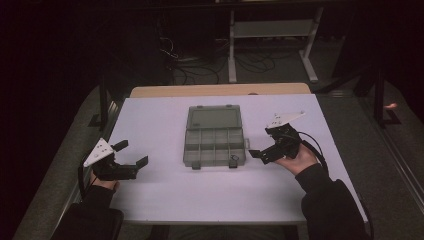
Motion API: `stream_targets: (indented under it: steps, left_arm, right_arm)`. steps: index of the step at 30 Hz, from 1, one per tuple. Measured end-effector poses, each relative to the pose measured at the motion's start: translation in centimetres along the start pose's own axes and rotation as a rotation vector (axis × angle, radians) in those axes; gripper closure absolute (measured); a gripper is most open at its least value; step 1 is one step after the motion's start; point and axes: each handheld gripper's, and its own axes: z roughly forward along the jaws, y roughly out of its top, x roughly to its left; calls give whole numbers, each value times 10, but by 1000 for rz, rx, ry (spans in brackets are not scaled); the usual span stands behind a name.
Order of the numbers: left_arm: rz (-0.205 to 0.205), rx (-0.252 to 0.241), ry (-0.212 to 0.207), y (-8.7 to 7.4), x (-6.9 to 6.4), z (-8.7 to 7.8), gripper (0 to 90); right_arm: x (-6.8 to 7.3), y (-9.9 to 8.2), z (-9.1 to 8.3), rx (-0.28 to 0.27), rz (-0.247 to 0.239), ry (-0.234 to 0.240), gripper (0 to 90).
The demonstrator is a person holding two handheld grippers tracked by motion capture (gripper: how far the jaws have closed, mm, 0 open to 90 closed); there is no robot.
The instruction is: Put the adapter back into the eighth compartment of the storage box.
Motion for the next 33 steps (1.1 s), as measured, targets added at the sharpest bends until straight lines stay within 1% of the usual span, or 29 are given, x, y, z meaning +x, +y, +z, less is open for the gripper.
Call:
stream_targets:
  steps: [5, 18, 29, 31, 33]
  left_arm:
    - [1, 1, 0, 0, 0, 0, 0]
    - [1, 1, -1, 0, 0, 0, 0]
    - [2, 0, -1, 0, 0, 0, 0]
    - [2, 2, -2, 0, 0, 0, 0]
    - [1, 1, -1, 0, 0, 0, 0]
  right_arm:
    - [0, -7, -4, -6, -1, -8, 0]
    - [-6, -28, -16, -24, 48, -20, 0]
    - [-8, -43, -23, -44, 75, -28, 0]
    - [-8, -44, -23, -46, 74, -32, 0]
    - [-7, -50, -27, -54, 82, -40, 0]
